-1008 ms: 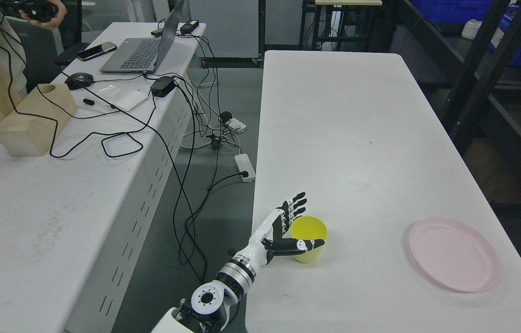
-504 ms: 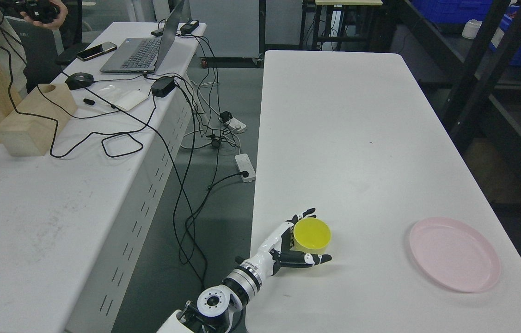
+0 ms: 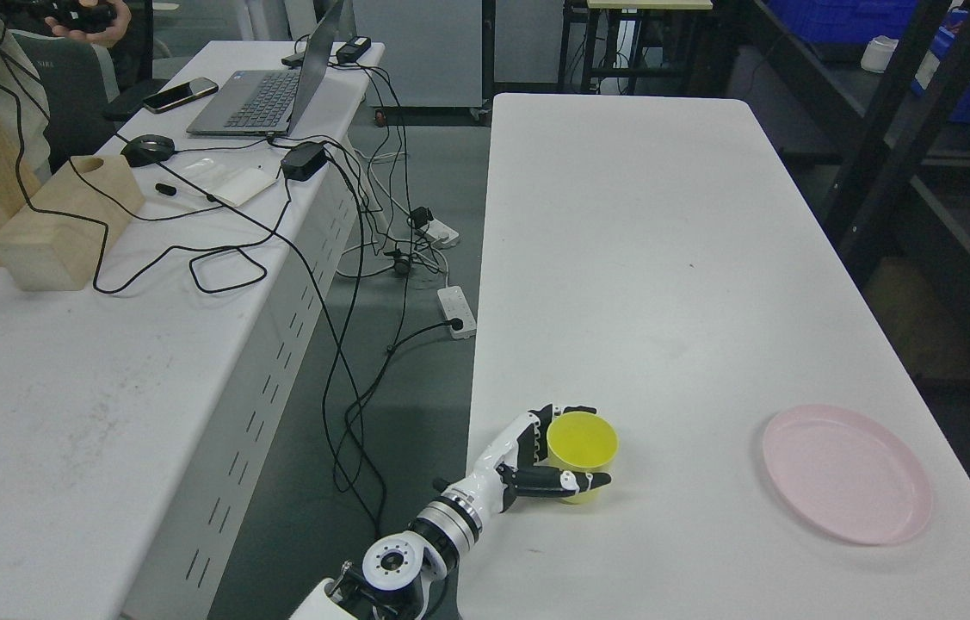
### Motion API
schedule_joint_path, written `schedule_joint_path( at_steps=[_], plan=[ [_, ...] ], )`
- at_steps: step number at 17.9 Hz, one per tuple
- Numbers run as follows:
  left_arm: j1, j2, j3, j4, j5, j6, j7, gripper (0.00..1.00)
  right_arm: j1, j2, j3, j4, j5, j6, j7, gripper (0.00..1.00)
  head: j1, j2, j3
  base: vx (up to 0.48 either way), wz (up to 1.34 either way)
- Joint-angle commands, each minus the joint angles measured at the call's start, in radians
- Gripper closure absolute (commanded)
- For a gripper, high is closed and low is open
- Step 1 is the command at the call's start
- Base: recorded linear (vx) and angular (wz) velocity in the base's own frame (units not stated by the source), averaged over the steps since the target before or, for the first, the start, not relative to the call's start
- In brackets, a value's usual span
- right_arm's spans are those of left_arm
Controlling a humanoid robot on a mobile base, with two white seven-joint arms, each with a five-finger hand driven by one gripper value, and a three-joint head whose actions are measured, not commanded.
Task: Place yellow IKEA cup on middle right shelf
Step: 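Close the left hand fingers around the yellow cup and lift it, then hold the yellow cup in the left hand while turning toward the shelves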
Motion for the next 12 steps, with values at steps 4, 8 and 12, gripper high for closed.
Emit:
schedule_joint_path(
  at_steps=[4, 8, 12],
  plan=[
    [0.048, 0.017, 0.087, -0.004, 0.011, -0.211, 0.003, 1.00, 0.006, -0.017, 0.000, 0.000, 0.000, -0.001, 0.001, 0.01, 0.0000, 0.000, 0.000, 0.000, 0.00],
    [0.120, 0.017, 0.123, -0.089, 0.009, -0.272, 0.006, 1.00, 0.006, -0.017, 0.000, 0.000, 0.000, -0.001, 0.000, 0.01, 0.0000, 0.000, 0.000, 0.000, 0.00],
    [0.179, 0.017, 0.141, -0.123, 0.009, -0.362, 0.001, 1.00, 0.005, -0.017, 0.000, 0.000, 0.000, 0.001, 0.000, 0.01, 0.0000, 0.000, 0.000, -0.004, 0.00]
  ],
)
